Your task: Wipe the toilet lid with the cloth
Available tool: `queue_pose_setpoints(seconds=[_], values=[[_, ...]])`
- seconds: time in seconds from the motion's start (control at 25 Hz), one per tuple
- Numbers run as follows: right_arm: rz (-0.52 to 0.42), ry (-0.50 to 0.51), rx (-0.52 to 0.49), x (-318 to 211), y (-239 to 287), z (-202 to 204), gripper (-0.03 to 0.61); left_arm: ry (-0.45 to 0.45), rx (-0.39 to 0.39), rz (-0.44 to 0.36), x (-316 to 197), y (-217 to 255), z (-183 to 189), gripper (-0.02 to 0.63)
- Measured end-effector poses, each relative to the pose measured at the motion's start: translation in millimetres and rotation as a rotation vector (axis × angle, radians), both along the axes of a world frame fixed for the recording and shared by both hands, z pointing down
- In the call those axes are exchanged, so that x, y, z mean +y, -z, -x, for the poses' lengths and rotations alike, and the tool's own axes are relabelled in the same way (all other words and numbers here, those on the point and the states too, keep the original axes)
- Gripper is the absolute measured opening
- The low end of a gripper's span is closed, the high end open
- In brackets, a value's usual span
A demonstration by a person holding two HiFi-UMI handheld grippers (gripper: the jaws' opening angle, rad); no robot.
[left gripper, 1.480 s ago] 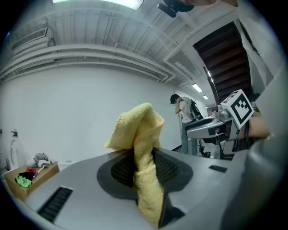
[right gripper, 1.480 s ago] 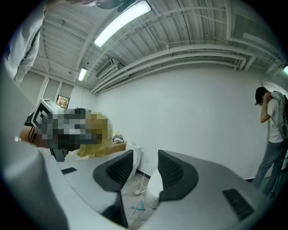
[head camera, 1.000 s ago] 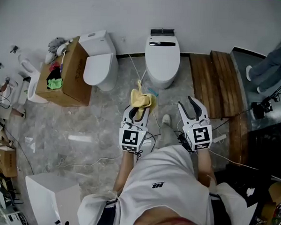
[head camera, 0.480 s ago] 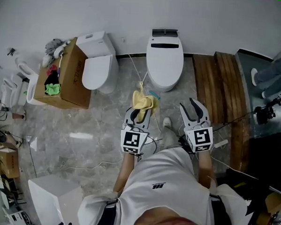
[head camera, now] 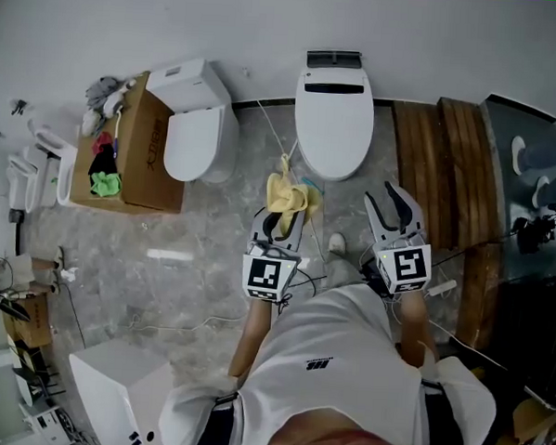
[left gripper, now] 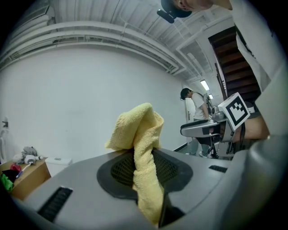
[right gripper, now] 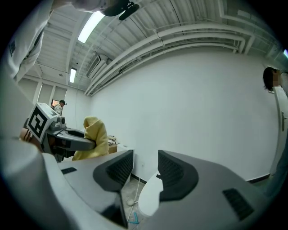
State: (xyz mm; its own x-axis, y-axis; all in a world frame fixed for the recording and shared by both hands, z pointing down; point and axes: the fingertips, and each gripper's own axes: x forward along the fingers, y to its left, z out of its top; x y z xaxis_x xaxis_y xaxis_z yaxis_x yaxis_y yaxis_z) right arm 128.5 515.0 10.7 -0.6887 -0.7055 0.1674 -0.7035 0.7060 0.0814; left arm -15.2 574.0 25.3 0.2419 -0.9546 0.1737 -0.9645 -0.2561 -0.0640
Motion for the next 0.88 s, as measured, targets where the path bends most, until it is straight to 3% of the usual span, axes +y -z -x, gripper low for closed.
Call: queue_pose_setpoints(seconds=[0.48,0.88], values=[[0.015,0.061,0.010,-87,0,5,0.189,0.042,-0.027,0.018,-85,2,0,0.106],[0.010,0.054,0.005,-120,3,-6,0.189,0.035,-0.038,0.003,-122,8,-11,0.106]])
